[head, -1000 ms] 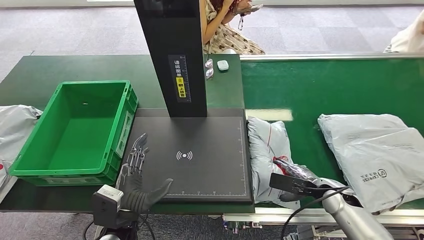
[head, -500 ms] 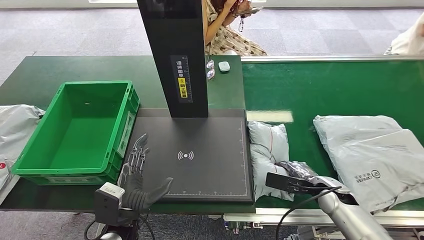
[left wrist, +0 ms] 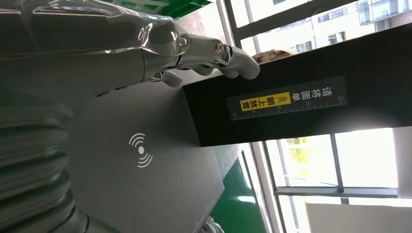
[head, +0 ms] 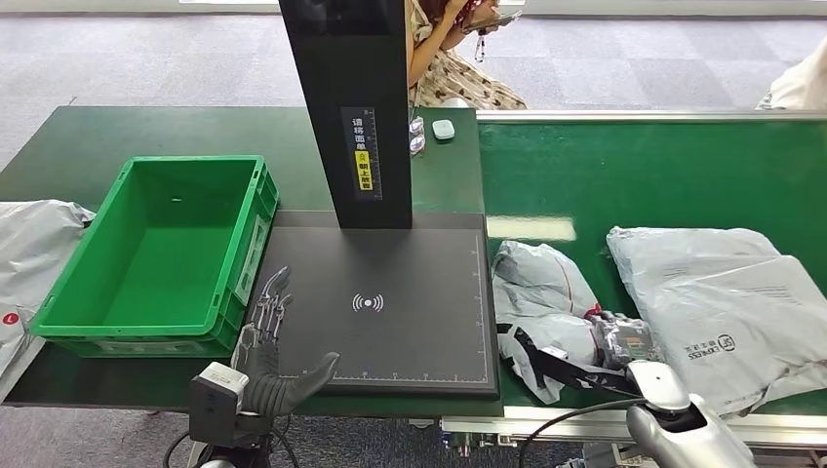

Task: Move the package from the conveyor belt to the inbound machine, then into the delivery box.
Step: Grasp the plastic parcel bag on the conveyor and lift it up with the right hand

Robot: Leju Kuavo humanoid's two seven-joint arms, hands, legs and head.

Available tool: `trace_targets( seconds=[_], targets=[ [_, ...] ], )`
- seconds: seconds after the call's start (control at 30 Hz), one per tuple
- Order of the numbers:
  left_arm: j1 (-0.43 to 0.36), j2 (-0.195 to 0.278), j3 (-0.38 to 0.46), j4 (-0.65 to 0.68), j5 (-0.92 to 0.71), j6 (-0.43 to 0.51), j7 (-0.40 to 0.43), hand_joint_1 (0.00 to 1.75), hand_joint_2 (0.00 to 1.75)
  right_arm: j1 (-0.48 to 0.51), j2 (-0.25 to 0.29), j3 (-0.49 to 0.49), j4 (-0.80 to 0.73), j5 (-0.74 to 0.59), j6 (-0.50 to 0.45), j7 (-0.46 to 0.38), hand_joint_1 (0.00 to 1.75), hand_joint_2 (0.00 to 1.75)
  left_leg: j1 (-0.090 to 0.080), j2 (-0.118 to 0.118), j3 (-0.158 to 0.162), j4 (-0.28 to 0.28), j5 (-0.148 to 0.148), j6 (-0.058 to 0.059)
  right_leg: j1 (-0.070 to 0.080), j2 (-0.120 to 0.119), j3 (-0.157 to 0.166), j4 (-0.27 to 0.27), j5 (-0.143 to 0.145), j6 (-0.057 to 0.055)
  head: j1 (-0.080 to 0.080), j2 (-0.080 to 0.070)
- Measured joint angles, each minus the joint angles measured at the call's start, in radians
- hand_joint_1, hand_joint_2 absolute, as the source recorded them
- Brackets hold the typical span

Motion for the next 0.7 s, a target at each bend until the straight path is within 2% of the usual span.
trace_targets(
  seconds=[0.2,0.37,0.7],
  targets=[
    [-0.001,-0.006,0.000,-0.001,-0.016,-0.009,0.005,0.00,1.75,0.044,-0.020,-0.085,-0.046,0.176,-0.016,0.094,1.75,1.75,0.000,0.001,-0.001,0.000,-0.001,0.002,0.000,0.002,-0.002,0.000,0.000,0.000,0.000,0.000],
    [-0.001,-0.014,0.000,-0.002,-0.027,-0.011,0.007,0.00,1.75,0.038,-0.021,-0.162,-0.066,0.264,-0.042,0.112,1.75,1.75,0.000,0.002,-0.002,0.000,-0.001,0.002,0.001,0.003,-0.003,0.000,0.000,0.000,0.000,0.000],
    [-0.002,-0.019,0.000,-0.004,-0.033,0.003,0.006,0.00,1.75,-0.058,-0.006,-0.220,-0.036,0.263,-0.240,0.024,1.75,1.75,0.000,0.004,-0.003,0.000,-0.001,0.001,0.002,0.004,-0.004,0.001,0.000,0.000,0.000,0.000]
  ],
)
